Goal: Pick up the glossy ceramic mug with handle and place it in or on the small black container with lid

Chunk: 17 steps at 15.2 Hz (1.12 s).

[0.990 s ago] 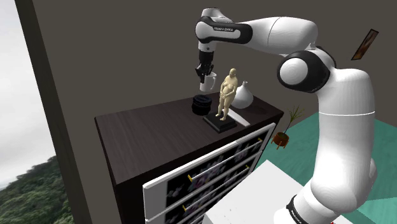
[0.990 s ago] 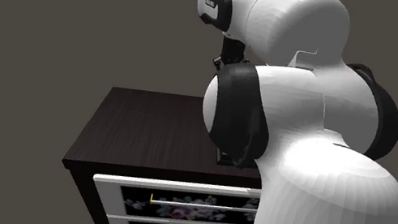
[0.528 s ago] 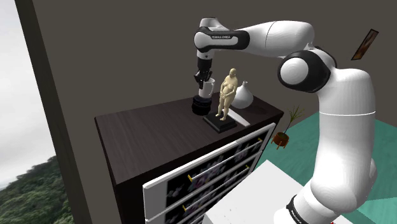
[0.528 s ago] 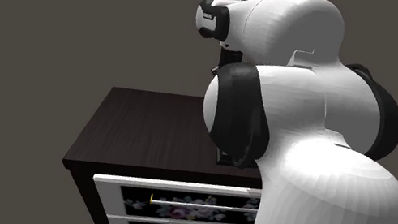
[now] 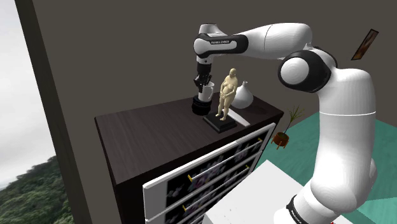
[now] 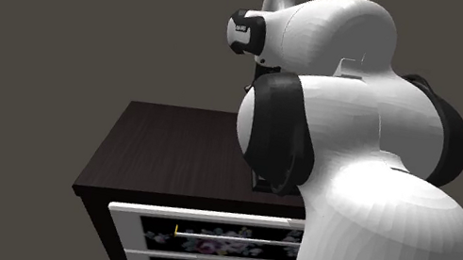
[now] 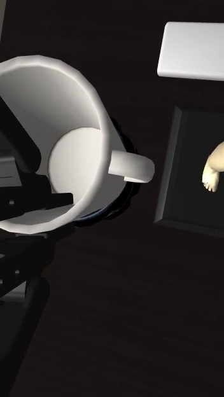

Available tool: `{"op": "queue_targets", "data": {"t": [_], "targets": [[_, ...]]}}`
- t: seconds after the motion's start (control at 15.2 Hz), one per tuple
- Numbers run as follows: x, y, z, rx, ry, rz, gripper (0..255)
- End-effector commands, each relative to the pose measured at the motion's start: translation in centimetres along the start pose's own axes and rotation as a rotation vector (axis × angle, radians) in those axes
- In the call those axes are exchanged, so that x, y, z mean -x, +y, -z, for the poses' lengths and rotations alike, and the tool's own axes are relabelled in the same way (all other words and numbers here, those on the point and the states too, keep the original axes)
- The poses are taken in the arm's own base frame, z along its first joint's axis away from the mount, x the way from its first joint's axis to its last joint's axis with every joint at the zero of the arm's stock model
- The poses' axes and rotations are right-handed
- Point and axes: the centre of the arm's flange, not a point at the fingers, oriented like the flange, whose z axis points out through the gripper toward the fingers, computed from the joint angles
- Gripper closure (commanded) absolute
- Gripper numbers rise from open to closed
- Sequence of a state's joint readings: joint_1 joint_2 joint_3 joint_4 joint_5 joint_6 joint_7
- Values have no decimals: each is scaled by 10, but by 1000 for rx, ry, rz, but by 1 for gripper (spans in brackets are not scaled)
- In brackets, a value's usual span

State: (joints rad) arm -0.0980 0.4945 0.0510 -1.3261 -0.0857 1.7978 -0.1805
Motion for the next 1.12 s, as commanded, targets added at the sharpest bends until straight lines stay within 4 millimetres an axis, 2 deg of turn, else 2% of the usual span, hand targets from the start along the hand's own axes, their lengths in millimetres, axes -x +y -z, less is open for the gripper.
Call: {"op": "queue_targets", "data": {"t": [0.0,0.13,0.2,0.53,0.79,1.06], "targets": [[0,0,0,0,1,0,255],[0,0,0,0,1,0,255],[0,0,0,0,1,0,0],[0,0,0,0,1,0,0],[0,0,50,0,1,0,0],[0,0,50,0,1,0,0]]}}
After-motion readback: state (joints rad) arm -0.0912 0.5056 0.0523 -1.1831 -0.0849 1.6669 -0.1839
